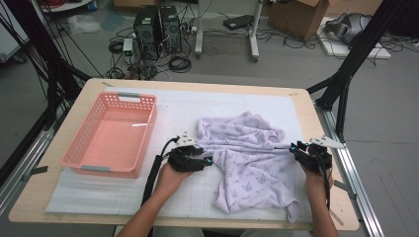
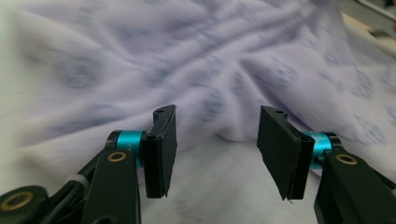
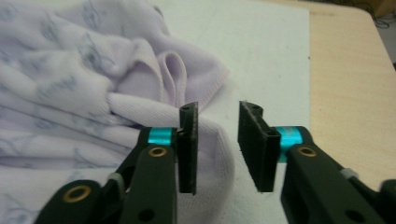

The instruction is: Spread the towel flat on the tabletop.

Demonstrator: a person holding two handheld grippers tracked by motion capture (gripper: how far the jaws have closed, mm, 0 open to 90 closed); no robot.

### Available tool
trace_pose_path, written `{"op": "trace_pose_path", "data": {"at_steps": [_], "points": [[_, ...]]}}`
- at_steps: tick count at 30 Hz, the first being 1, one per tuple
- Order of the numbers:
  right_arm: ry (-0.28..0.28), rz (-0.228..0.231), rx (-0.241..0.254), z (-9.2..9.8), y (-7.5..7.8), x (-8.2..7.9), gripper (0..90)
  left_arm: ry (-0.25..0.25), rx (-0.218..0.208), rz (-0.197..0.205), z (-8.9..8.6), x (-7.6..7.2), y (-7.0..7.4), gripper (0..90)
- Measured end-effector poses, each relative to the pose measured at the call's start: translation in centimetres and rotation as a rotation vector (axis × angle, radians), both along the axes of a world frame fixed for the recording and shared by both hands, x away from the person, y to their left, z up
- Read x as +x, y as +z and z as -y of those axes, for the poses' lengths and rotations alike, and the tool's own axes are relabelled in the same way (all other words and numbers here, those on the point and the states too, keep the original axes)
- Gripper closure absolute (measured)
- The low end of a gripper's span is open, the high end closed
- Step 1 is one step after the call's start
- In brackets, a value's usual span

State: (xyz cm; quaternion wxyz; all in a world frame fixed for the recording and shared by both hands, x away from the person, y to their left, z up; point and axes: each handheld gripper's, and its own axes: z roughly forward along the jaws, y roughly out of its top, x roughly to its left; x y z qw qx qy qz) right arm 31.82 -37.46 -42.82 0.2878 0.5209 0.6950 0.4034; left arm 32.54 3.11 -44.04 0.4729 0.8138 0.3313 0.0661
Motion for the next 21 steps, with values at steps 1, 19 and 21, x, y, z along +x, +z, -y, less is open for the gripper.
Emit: {"op": "trace_pose_path", "data": {"at_steps": [1,19,21], "points": [[0.006,0.005,0.012,0.1,0.1,-0.2,62.0,-0.018,0.010,0.003,0.8,-0.1,-0.1,46.4],[0.047,-0.019,0.032,0.4,0.2,-0.9,56.1,-0.011,0.118,0.089,6.2,-0.6,-0.3,82.4],[0.059,-0.021,0.030,0.4,0.1,-0.9,56.0,0.064,0.083,0.084,4.1,0.2,0.1,82.6]]}}
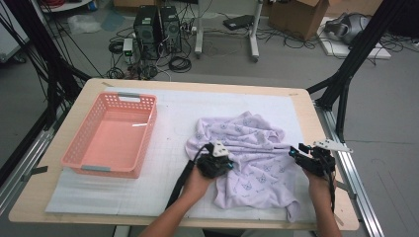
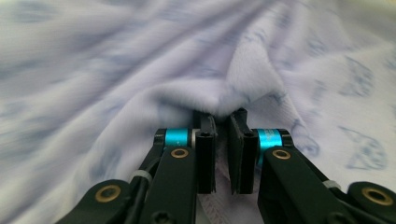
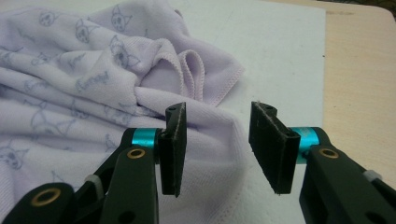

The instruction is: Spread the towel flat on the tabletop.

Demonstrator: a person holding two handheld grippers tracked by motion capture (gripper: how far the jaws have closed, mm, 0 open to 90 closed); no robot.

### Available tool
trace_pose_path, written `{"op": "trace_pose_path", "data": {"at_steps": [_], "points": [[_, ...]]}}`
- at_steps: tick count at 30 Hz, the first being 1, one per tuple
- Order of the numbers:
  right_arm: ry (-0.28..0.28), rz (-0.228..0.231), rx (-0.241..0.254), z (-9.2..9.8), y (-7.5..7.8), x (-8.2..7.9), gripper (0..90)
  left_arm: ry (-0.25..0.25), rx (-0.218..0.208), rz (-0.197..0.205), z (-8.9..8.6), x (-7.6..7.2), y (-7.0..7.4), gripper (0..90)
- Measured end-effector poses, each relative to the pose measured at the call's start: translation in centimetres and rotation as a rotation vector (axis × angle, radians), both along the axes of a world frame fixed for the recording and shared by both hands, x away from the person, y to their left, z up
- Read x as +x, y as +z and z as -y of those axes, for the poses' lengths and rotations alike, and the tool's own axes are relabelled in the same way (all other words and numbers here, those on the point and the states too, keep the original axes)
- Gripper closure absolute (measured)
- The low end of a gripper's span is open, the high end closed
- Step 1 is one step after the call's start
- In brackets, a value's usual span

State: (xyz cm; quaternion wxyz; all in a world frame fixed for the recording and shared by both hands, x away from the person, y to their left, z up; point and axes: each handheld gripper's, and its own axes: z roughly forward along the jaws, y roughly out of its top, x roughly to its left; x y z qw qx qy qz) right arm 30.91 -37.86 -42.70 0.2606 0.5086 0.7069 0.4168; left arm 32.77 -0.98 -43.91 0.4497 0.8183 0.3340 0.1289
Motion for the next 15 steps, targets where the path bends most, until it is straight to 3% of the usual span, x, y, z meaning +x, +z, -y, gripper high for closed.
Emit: {"op": "trace_pose_path", "data": {"at_steps": [2,4,7,11,15], "points": [[0.004,-0.003,0.005,0.0,0.0,0.0,55.8,0.087,-0.013,0.023,-2.3,0.8,0.4,83.7],[0.006,-0.013,0.020,-0.2,-0.1,0.1,55.4,0.178,-0.058,0.020,-4.5,1.7,0.7,84.0],[0.024,-0.028,0.017,-0.7,-0.2,0.2,55.2,0.291,-0.080,0.035,-6.8,2.5,0.7,83.9],[0.054,-0.031,0.023,-1.5,-0.2,0.3,53.8,0.292,-0.107,0.031,-7.6,2.4,0.5,80.6],[0.083,-0.036,0.039,-2.1,-0.1,-0.1,52.4,0.229,-0.151,0.029,-7.4,1.9,0.5,52.1]]}}
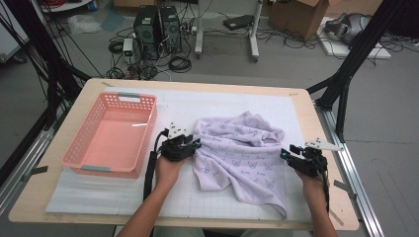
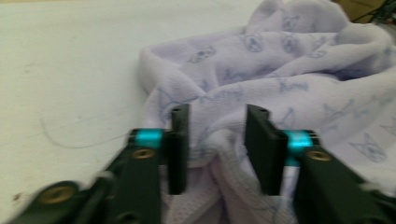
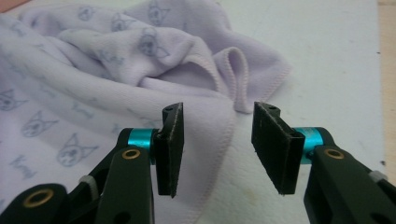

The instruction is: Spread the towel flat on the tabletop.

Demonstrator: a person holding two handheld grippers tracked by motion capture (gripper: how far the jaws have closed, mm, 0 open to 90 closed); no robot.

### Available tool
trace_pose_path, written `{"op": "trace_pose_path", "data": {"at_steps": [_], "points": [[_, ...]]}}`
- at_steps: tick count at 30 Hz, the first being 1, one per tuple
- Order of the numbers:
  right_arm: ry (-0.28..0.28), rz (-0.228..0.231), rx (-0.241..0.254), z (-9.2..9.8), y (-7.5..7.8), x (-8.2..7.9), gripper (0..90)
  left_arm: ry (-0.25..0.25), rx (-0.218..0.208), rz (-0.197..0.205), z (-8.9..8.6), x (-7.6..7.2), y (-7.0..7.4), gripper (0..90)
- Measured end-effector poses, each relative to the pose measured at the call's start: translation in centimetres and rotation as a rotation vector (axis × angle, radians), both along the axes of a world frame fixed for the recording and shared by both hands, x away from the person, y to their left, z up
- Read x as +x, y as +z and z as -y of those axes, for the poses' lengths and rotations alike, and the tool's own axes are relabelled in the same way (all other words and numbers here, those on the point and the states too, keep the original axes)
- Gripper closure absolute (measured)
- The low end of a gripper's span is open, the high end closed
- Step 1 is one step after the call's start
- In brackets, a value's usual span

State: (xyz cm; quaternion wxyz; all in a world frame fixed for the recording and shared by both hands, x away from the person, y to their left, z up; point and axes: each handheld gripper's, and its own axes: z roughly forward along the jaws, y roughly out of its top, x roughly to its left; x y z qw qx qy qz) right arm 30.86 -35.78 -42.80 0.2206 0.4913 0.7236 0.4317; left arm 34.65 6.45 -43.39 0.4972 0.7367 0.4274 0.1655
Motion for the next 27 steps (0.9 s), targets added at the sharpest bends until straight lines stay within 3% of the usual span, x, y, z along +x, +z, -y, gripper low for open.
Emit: {"op": "trace_pose_path", "data": {"at_steps": [2,6,11,16,18,23,27], "points": [[0.020,-0.003,0.005,-0.1,0.1,-0.3,51.7,-0.026,0.008,0.005,0.0,-0.4,0.0,43.8],[0.055,-0.013,0.022,-0.4,0.2,-1.1,49.4,-0.060,0.003,0.007,-0.6,-1.1,0.4,39.0],[0.107,-0.008,0.009,-0.6,0.7,-3.0,46.8,-0.102,-0.002,0.014,-1.3,-2.2,0.4,38.1],[0.104,-0.023,-0.001,0.0,0.5,-4.4,45.8,-0.117,-0.024,-0.008,-2.0,-2.8,-0.5,38.1],[0.098,-0.033,0.014,0.2,0.2,-4.5,45.8,-0.125,-0.027,-0.010,-2.0,-2.9,-0.4,38.1],[0.135,-0.040,-0.019,-0.7,-0.1,-4.2,45.5,-0.175,-0.043,-0.012,-1.5,-3.1,-0.5,35.5],[0.184,-0.071,-0.054,-1.8,-0.8,-3.9,44.5,-0.226,-0.005,-0.034,-0.4,-3.2,-0.8,36.4]]}}
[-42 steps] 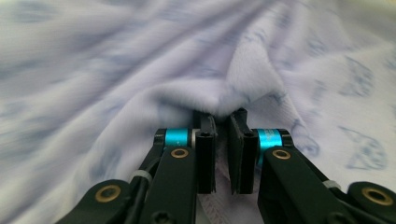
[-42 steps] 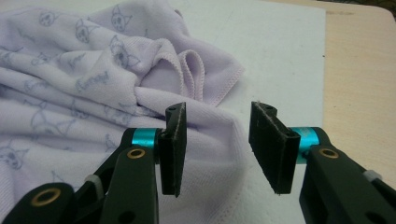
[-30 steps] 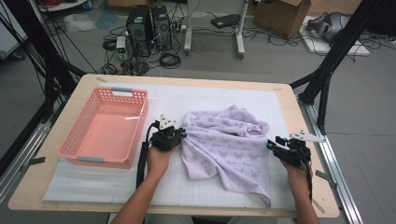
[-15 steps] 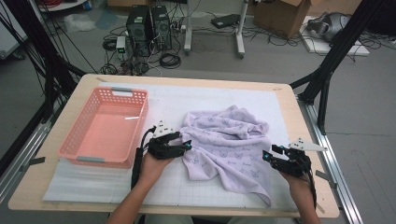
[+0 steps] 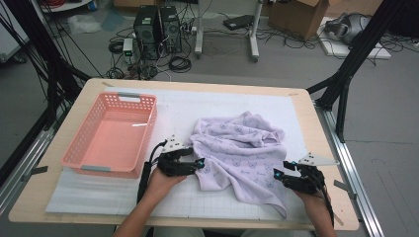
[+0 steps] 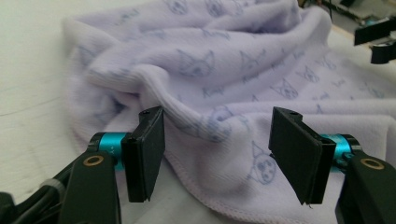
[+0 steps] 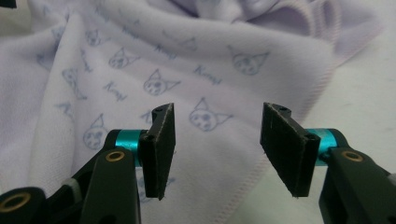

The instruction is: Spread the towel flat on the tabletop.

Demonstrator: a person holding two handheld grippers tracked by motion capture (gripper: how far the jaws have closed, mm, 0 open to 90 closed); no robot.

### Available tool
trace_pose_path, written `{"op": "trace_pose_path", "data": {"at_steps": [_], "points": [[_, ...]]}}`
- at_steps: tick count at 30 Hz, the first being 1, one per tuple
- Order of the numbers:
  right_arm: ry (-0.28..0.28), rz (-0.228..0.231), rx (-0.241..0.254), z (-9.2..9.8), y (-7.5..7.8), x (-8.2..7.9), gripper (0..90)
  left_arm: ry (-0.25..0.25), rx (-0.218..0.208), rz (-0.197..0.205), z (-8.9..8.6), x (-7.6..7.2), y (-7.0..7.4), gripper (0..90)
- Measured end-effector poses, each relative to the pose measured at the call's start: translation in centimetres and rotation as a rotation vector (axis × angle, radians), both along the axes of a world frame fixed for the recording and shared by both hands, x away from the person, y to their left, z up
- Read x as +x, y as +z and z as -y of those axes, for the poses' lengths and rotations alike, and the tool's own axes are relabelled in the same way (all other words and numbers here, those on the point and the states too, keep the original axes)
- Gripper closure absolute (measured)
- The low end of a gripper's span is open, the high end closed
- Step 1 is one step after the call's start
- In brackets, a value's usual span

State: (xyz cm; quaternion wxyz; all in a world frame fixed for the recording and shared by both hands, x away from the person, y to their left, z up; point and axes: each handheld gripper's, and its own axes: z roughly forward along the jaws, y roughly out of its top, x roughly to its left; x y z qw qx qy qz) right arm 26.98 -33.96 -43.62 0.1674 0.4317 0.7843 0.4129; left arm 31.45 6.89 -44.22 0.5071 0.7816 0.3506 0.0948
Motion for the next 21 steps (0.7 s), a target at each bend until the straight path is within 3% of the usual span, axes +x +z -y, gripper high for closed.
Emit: {"op": "trace_pose_path", "data": {"at_steps": [5,10,12,13,14,15,17,19,21], "points": [[0.026,-0.031,-0.086,-0.8,-1.0,0.7,44.9,-0.013,0.055,-0.022,1.0,0.1,-0.2,40.4],[0.029,-0.002,-0.137,-1.3,-1.3,0.8,46.2,-0.048,0.139,-0.047,1.8,-0.2,-0.9,47.9],[0.040,-0.011,-0.118,-1.2,-1.2,1.0,60.0,-0.036,0.176,-0.015,2.0,-0.5,-0.8,58.8],[0.052,-0.015,-0.112,-1.2,-1.2,1.0,75.5,-0.034,0.191,-0.004,2.0,-0.6,-0.8,71.4],[0.066,-0.016,-0.123,-1.3,-1.1,1.1,83.3,-0.031,0.191,-0.005,2.0,-0.6,-0.8,80.0],[0.069,-0.021,-0.136,-1.4,-0.9,1.2,85.4,-0.019,0.191,0.000,1.8,-0.6,-0.7,82.3],[0.064,0.002,-0.177,-1.8,-0.8,1.5,86.4,0.040,0.160,0.022,1.3,-0.3,-0.3,83.4],[0.033,0.031,-0.189,-1.7,-0.7,2.1,86.7,0.085,0.119,0.012,0.6,0.5,0.0,83.5],[-0.016,0.059,-0.195,-1.5,-0.6,3.2,86.7,0.123,0.106,0.007,0.3,1.5,0.1,83.5]]}}
